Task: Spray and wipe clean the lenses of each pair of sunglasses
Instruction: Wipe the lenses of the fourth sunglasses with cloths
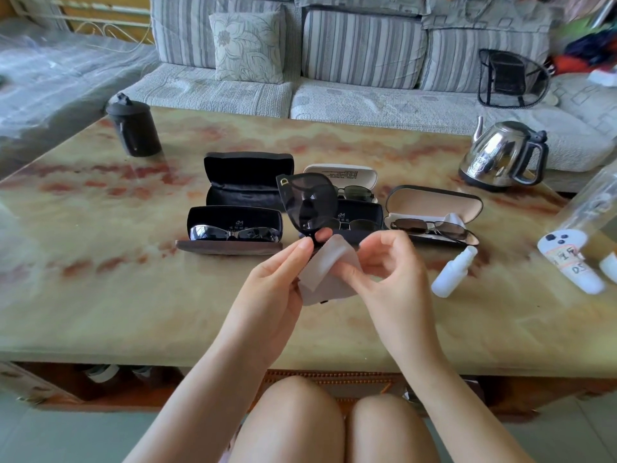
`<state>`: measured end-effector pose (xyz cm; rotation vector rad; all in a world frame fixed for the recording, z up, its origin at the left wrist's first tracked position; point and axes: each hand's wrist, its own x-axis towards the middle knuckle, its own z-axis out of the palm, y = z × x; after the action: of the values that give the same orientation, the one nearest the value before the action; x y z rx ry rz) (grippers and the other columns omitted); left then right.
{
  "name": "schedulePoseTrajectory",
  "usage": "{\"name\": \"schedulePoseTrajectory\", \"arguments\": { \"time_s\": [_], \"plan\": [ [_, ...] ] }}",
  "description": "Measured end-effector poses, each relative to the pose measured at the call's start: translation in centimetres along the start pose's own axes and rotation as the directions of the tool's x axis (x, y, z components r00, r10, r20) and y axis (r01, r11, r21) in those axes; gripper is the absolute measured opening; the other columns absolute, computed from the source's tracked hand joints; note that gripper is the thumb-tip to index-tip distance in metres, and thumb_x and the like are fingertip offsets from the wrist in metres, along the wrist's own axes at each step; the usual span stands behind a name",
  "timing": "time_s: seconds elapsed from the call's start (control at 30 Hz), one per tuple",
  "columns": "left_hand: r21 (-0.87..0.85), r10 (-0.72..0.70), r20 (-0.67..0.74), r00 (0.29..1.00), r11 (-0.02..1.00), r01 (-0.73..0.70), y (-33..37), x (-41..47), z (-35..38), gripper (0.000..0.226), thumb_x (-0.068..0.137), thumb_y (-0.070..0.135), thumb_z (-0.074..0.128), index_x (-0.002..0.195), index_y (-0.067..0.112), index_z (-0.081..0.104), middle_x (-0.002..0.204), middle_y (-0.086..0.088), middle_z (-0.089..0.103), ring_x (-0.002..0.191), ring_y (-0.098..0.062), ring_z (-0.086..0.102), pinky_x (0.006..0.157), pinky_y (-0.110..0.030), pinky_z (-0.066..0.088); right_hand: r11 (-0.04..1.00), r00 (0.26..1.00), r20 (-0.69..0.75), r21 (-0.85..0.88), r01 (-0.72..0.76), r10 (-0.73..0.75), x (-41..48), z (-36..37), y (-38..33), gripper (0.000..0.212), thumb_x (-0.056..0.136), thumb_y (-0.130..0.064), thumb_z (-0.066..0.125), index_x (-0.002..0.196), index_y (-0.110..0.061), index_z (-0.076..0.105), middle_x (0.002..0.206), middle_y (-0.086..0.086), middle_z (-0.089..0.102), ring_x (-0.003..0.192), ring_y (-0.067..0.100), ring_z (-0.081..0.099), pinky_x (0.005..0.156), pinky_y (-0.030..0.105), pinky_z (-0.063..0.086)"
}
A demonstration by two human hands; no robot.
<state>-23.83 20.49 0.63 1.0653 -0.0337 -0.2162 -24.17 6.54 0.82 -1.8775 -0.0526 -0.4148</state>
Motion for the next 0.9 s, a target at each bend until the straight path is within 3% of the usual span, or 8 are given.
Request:
{"name": "schedulePoseTrajectory", "arguments": {
  "time_s": [0.07, 0.13, 0.27, 0.4, 0.6, 0.73, 0.83, 0.9],
  "plan": [
    [-0.003, 0.021, 0.001, 1.000, 1.000, -0.021, -0.1, 0.0, 0.2, 0.042, 0.089, 0.029, 0.048, 0.121, 0.007, 0.065, 0.102, -0.007, 0.071, 0.084, -0.011, 0.063, 0.072, -0.023, 0.048, 0.994, 0.990, 0.106, 0.043, -0.098, 0.093, 0.0, -0.1, -0.1, 0.020, 0.078, -0.034, 0.076, 0.083, -0.016, 0.068, 0.074, 0.004, 0.070, 0.070, 0.008, 0.063, 0.065, 0.022, 0.048],
    [0.019, 0.033, 0.013, 0.999, 0.999, -0.033, -0.1, -0.2, 0.5, 0.039, 0.092, 0.028, 0.045, 0.120, 0.008, 0.065, 0.097, -0.003, 0.071, 0.082, -0.010, 0.062, 0.071, -0.023, 0.046, 0.975, 0.957, 0.230, 0.090, -0.202, 0.177, 0.0, -0.3, -0.2, 0.030, 0.079, -0.042, 0.069, 0.083, -0.013, 0.075, 0.078, 0.015, 0.072, 0.072, 0.012, 0.062, 0.067, 0.028, 0.045],
    [0.097, 0.008, 0.017, 1.000, 0.995, -0.010, -0.3, -0.6, 0.7, 0.036, 0.088, 0.034, 0.048, 0.113, 0.020, 0.070, 0.108, 0.003, 0.073, 0.092, -0.008, 0.065, 0.074, -0.022, 0.049, 0.913, 0.879, 0.390, 0.182, -0.365, 0.274, 0.1, -0.9, -1.0, 0.026, 0.073, -0.033, 0.074, 0.091, -0.013, 0.077, 0.087, 0.011, 0.076, 0.082, 0.017, 0.070, 0.075, 0.027, 0.054],
    [0.120, -0.004, 0.021, 1.000, 0.993, 0.002, -0.4, -1.0, 1.0, 0.038, 0.085, 0.038, 0.050, 0.114, 0.024, 0.071, 0.106, 0.001, 0.073, 0.088, -0.010, 0.061, 0.074, -0.028, 0.044, 0.890, 0.895, 0.353, 0.262, -0.374, 0.272, 0.1, -0.6, -1.7, 0.025, 0.063, -0.029, 0.076, 0.084, -0.017, 0.077, 0.078, 0.002, 0.076, 0.072, 0.012, 0.070, 0.059, 0.020, 0.053],
    [0.179, -0.016, 0.074, 0.997, 0.984, 0.002, -0.2, -1.2, 0.6, 0.039, 0.088, 0.035, 0.048, 0.115, 0.018, 0.069, 0.108, -0.002, 0.072, 0.093, -0.009, 0.063, 0.084, -0.024, 0.049, 0.806, 0.861, 0.347, 0.340, -0.484, 0.371, 0.1, -0.5, -1.4, 0.041, 0.046, -0.044, 0.079, 0.079, -0.020, 0.079, 0.076, 0.000, 0.073, 0.079, 0.014, 0.064, 0.070, 0.026, 0.049],
    [0.237, 0.021, 0.098, 0.995, 0.970, -0.044, -0.1, -1.5, 0.8, 0.040, 0.088, 0.039, 0.050, 0.111, 0.015, 0.072, 0.109, -0.004, 0.073, 0.104, -0.010, 0.066, 0.091, -0.021, 0.050, 0.797, 0.873, 0.274, 0.363, -0.482, 0.403, -0.3, -0.2, -1.3, 0.030, 0.057, -0.041, 0.076, 0.076, -0.018, 0.077, 0.072, -0.001, 0.072, 0.069, 0.008, 0.065, 0.062, 0.020, 0.049],
    [0.301, 0.141, 0.071, 0.988, 0.941, -0.156, -0.3, -1.9, 1.2, 0.028, 0.089, 0.023, 0.058, 0.109, 0.008, 0.072, 0.101, -0.011, 0.075, 0.094, -0.008, 0.068, 0.077, -0.014, 0.050, 0.819, 0.899, 0.220, 0.374, -0.436, 0.378, -0.6, 0.1, -1.3, 0.032, 0.063, -0.043, 0.071, 0.077, -0.014, 0.077, 0.071, 0.001, 0.071, 0.068, 0.008, 0.065, 0.062, 0.018, 0.050],
    [0.289, 0.210, -0.003, 0.978, 0.936, -0.200, -0.4, -1.9, 1.1, 0.025, 0.090, 0.021, 0.057, 0.103, 0.008, 0.074, 0.090, -0.005, 0.077, 0.086, -0.005, 0.069, 0.072, -0.009, 0.047, 0.846, 0.921, 0.226, 0.372, -0.383, 0.317, -0.8, 0.2, -1.2, 0.032, 0.070, -0.042, 0.069, 0.083, -0.015, 0.078, 0.080, 0.002, 0.075, 0.077, 0.009, 0.069, 0.071, 0.017, 0.052]
  ]
}}
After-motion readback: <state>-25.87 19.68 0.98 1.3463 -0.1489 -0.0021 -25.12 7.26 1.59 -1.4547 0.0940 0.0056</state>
